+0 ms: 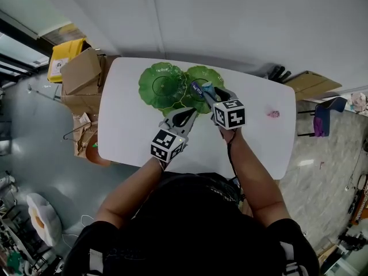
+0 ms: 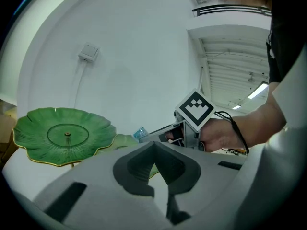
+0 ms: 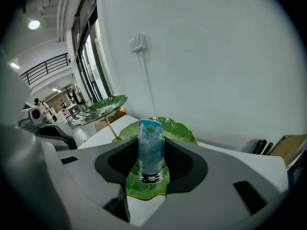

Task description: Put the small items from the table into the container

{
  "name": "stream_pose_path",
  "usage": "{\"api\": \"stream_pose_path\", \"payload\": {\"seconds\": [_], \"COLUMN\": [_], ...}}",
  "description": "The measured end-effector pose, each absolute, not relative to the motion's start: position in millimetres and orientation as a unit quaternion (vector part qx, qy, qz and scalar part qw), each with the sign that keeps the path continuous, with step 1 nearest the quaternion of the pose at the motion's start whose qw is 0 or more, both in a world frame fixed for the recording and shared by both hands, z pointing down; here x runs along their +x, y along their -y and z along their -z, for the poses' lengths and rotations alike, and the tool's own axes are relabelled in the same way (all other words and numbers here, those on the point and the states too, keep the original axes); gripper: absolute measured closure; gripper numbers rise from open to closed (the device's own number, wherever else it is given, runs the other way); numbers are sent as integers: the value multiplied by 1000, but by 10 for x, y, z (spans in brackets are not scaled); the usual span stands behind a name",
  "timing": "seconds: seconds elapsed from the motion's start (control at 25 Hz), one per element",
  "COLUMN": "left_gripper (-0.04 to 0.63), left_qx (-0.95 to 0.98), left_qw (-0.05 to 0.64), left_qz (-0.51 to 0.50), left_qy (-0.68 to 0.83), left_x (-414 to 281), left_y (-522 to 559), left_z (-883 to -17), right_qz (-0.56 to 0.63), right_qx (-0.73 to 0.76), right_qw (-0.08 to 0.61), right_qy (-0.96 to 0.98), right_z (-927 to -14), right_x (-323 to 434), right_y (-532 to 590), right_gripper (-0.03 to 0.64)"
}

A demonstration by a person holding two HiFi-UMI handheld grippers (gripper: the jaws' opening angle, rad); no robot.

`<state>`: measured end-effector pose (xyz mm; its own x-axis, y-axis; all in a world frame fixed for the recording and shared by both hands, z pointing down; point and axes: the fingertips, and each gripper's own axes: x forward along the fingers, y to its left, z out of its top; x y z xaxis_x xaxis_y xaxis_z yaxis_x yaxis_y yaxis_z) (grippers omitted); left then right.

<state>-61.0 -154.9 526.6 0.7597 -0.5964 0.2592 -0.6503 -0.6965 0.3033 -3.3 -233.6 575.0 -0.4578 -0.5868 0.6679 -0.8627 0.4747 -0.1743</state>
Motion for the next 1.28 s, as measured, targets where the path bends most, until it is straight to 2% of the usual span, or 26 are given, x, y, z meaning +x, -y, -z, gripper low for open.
{"api": "stream_pose_path", "payload": {"seconds": [0.84, 1.28], "left_gripper": [588, 588], "left_qx": [907, 909], "left_qw": [220, 217], "left_qz": [-73, -69], "left_qy": [351, 349], "left_x": [-748, -730], "left_y": [1649, 1633], "left_z": [-5581, -5567], "right_qz": [-291, -283], "right_qx": [404, 403], "right_qw": [378, 373], "right_qy": [780, 787], "right_z": [-6291, -6217], "right_x": [-83, -100], "right_y": [2585, 2592], "right_gripper": [440, 439]}}
